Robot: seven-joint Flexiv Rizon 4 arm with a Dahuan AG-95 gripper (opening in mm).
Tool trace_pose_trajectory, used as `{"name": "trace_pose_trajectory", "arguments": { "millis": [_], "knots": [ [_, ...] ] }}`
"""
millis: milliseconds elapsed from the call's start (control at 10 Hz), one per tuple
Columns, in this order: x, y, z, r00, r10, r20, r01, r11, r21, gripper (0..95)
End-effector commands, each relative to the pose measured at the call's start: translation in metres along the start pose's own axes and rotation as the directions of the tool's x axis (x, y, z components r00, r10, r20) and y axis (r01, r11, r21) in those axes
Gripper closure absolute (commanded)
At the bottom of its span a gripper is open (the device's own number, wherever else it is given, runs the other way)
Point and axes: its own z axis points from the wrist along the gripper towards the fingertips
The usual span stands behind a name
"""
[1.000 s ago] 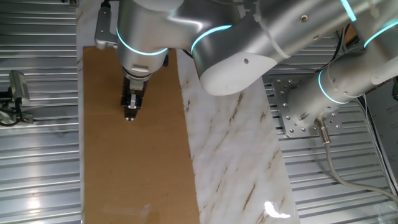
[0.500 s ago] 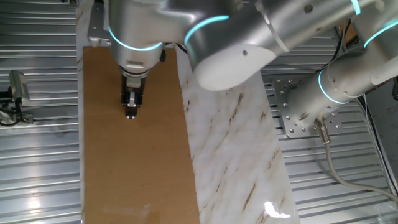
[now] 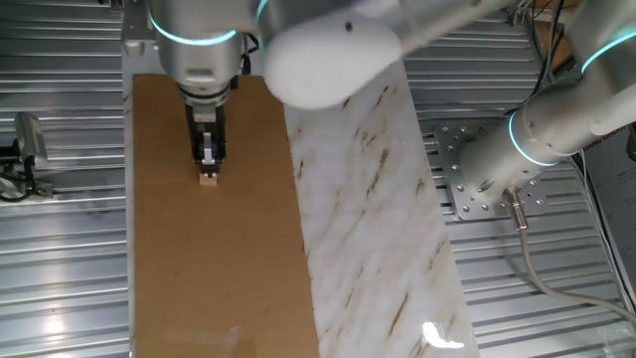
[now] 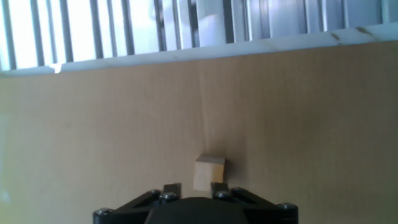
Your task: Hold a small block with the gripper and sweep it from left to right on the table
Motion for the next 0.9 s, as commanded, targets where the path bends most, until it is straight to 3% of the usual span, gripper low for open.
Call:
{"name": "trace_pose_trajectory", "arguments": {
  "millis": [100,300,400,500,900],
  "knots": [
    [0.0000,0.0021,-0.0037,0.989,0.006,-0.146,-0.002,1.000,0.028,76.0],
    [0.0007,0.0013,-0.0033,0.983,0.003,-0.184,0.002,1.000,0.027,76.0],
    [0.0013,0.0004,-0.0025,0.982,-0.004,-0.189,0.009,1.000,0.026,76.0],
    [0.0016,-0.0001,-0.0021,0.981,0.001,-0.192,0.004,1.000,0.027,95.0],
    [0.0016,-0.0001,-0.0021,0.981,0.022,-0.194,-0.015,0.999,0.040,95.0]
  ]
}}
